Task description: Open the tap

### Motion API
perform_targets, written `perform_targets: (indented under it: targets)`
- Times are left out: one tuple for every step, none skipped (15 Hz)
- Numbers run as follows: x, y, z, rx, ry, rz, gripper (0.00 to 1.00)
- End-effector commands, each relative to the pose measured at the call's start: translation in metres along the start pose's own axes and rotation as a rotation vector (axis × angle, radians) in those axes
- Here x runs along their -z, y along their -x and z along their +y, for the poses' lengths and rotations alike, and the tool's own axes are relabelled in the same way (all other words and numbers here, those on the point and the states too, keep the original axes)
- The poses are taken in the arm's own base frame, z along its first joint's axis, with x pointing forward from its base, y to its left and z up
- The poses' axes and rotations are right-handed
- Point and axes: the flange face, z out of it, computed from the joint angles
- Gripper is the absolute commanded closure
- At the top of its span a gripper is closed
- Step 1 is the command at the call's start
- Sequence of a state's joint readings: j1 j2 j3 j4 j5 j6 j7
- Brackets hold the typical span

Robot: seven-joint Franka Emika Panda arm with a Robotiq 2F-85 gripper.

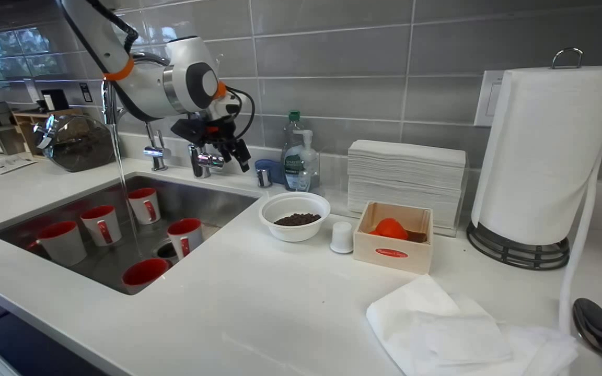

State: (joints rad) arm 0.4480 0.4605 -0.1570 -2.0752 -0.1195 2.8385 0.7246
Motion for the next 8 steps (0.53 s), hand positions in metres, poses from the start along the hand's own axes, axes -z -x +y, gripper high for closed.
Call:
perform_targets:
  targets:
    - [-0.0011, -0.0064, -0.0012, -0.021, -0.006, -0.019, 0.0]
    - [-0.0021, -0.0061, -0.0011, -0.022, -0.003, -0.026, 0.0]
    - [-0.0032, -0.0054, -0.0013, -0.023, -0.001, -0.032, 0.0]
    - [-0.0038, -0.005, -0.0014, -0.022, -0.001, -0.038, 0.0]
    - [-0.0039, -0.0046, -0.0021, -0.021, -0.003, -0.041, 0.0]
    - [-0.0037, -0.0038, -0.0036, -0.023, -0.012, -0.05, 0.0]
    - [-0.0039, -0.0036, -0.0045, -0.024, -0.015, -0.051, 0.0]
    - [-0.0039, -0.0031, -0.0063, -0.025, -0.021, -0.053, 0.0]
